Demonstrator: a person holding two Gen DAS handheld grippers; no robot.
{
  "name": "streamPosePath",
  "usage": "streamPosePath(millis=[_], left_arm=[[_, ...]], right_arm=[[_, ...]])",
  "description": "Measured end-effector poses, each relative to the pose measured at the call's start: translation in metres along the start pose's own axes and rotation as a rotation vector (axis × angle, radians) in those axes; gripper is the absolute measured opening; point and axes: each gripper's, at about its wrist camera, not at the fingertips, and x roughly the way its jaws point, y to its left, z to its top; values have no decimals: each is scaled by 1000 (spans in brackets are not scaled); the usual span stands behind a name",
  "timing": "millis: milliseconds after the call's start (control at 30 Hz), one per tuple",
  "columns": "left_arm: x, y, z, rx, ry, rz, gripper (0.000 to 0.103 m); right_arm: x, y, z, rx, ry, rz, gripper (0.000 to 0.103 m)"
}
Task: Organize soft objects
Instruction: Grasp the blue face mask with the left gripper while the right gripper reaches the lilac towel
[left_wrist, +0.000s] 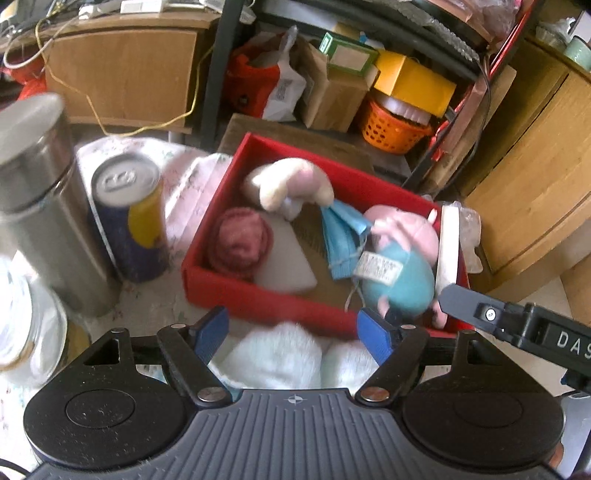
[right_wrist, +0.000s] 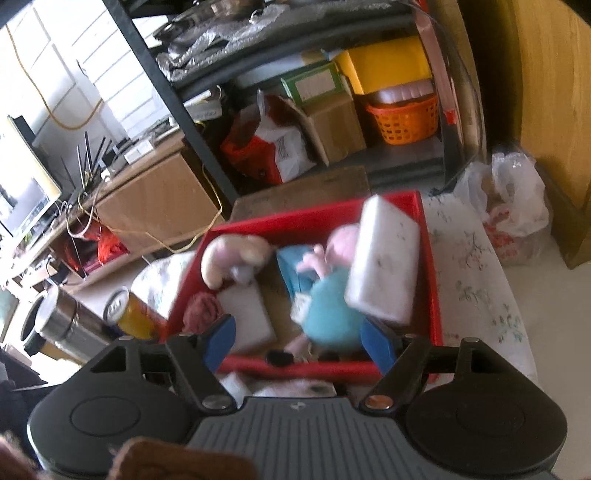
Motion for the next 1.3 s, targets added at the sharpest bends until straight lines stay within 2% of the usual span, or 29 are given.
streamPosePath(millis=[167, 400, 533, 667, 800, 933, 1100, 1300], left_arm=[[-6, 12, -13, 6, 30, 6, 76], [-18, 26, -30, -62, 58, -34, 77], [-26, 28, -42, -52, 65, -20, 78], [-20, 33, -50, -52, 97, 10, 78], [-9, 39, -55, -61, 139, 39, 78], [2, 39, -61, -58, 168, 36, 78], [22, 28, -64, -21, 193, 64, 78], [46, 18, -73, 43, 210, 149, 74]], right_arm=[[-7, -3, -29, -11, 76, 26, 47], [-7, 18, -92, -135, 210, 41, 47], [3, 21, -120, -193, 279, 13, 47], [11, 19, -128, -173, 317, 19, 47], [18, 26, -135, -216, 341, 5, 47], [25, 31, -145, -251, 370, -7, 49], [26, 30, -147, -257, 374, -6, 52], [30, 32, -150, -279, 376, -13, 53]])
